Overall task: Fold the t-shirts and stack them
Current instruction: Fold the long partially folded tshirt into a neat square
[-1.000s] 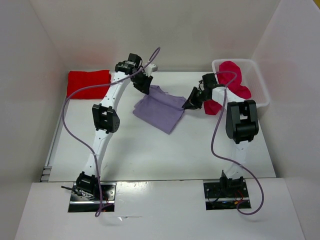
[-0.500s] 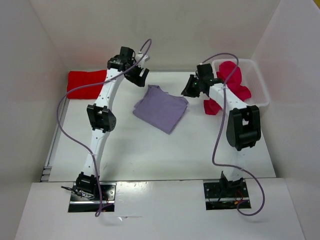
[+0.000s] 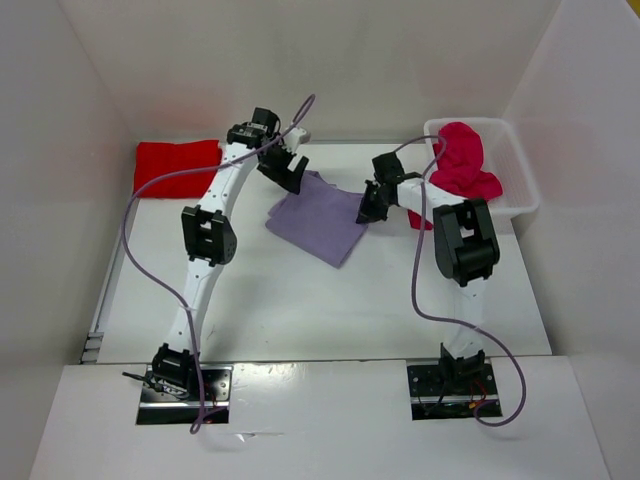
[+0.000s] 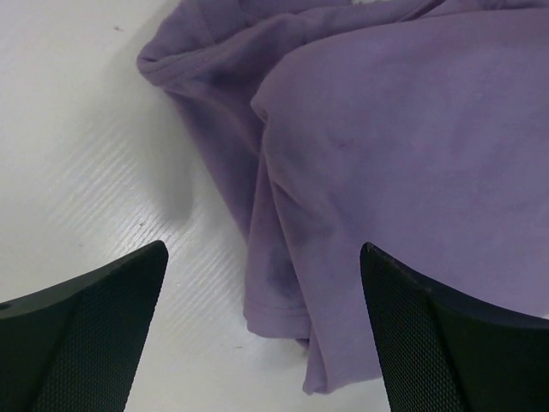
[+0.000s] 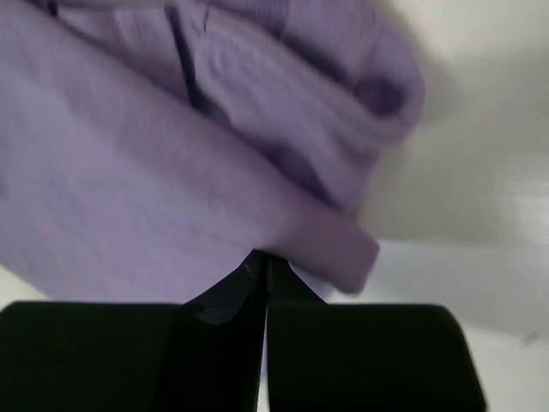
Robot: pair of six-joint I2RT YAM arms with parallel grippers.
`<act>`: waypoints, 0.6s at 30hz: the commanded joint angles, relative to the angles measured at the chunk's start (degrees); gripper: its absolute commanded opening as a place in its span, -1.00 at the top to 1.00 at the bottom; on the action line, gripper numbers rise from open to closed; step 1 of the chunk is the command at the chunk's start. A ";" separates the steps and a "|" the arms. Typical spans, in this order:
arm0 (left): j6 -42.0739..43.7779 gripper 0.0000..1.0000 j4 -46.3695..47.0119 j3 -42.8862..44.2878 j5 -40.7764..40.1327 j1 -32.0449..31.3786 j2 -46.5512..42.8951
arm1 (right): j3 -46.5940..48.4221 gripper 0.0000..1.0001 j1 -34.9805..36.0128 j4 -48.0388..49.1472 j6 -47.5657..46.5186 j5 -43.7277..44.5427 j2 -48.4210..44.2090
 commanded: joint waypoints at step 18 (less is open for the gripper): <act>-7.81 -0.98 5.62 -19.09 -5.32 0.66 -5.89 | 31.27 1.00 0.86 -7.94 -8.98 3.07 10.35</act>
